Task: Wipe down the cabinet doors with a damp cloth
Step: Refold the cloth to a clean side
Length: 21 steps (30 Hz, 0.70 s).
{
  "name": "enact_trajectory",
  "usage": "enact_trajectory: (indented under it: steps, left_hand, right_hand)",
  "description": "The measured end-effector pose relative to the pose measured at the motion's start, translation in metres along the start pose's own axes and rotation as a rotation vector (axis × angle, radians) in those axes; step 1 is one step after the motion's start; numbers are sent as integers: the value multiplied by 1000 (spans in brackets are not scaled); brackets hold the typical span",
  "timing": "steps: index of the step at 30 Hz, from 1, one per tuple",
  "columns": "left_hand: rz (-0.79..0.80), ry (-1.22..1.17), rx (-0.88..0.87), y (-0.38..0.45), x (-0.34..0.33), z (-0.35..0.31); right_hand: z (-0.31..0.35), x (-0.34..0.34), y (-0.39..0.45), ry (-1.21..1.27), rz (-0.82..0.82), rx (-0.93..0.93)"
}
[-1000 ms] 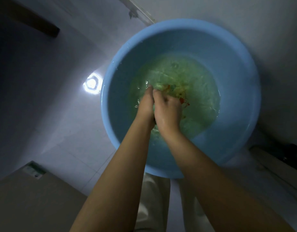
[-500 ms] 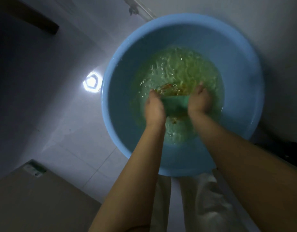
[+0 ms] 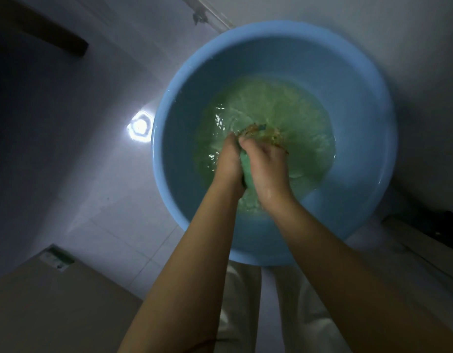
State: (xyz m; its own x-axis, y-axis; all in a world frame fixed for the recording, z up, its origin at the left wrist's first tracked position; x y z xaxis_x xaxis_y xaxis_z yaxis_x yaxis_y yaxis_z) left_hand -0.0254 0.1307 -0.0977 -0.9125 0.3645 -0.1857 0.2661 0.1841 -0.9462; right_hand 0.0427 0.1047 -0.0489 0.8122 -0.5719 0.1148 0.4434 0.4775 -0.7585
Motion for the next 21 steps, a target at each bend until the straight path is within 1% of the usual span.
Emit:
enact_trajectory:
  steps: [2, 4, 6, 9, 11, 13, 14, 16, 17, 18, 19, 21]
  left_hand:
    - [-36, 13, -17, -3, -6, -5]
    - [-42, 49, 10, -9, -13, -9]
    - [-13, 13, 25, -7, -15, -4]
    - [-117, 37, 75, -12, -22, 0]
    - [-141, 30, 83, -10, -24, 8]
    - [-205, 46, 21, -16, -21, 10]
    - [-223, 47, -3, -16, -18, 12]
    - [-232, 20, -28, -16, -8, 11]
    - [-239, 21, -32, -15, -1, 11]
    - [-233, 36, -25, -17, 2, 9]
    - [-215, 49, -4, -16, 4, 8]
    - [-155, 50, 59, -14, 2, 12]
  right_hand:
    - [-1, 9, 10, -127, -126, 34]
    - [-3, 17, 24, -242, -199, 59]
    - [-6, 25, 39, -353, -207, 47]
    - [-18, 35, 55, -468, -168, -2]
    - [-29, 41, 60, -502, -160, -38]
    - [-38, 55, 60, -555, -220, -97]
    - [-41, 65, 59, -577, -280, -132]
    - [-48, 84, 54, -560, -397, -169]
    - [-50, 89, 51, -531, -429, -166]
    - [-52, 90, 46, -484, -423, -157]
    - [-55, 87, 43, -418, -384, -145]
    - [-55, 73, 29, -281, -254, -150]
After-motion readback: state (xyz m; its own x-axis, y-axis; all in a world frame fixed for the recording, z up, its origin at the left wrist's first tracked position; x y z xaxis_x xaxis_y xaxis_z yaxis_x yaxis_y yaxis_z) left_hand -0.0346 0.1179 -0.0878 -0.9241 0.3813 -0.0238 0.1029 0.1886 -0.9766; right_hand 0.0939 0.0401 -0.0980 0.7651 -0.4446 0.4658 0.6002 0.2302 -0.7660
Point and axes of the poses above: each hand's wrist, its own y-axis towards the middle knuckle, its own x-axis out of the back of the hand, z = x × y, the point moved 6 cm from there along y, towards the middle knuckle, and after that the axes turned 11 degrees about z, right-handed, at the moved point
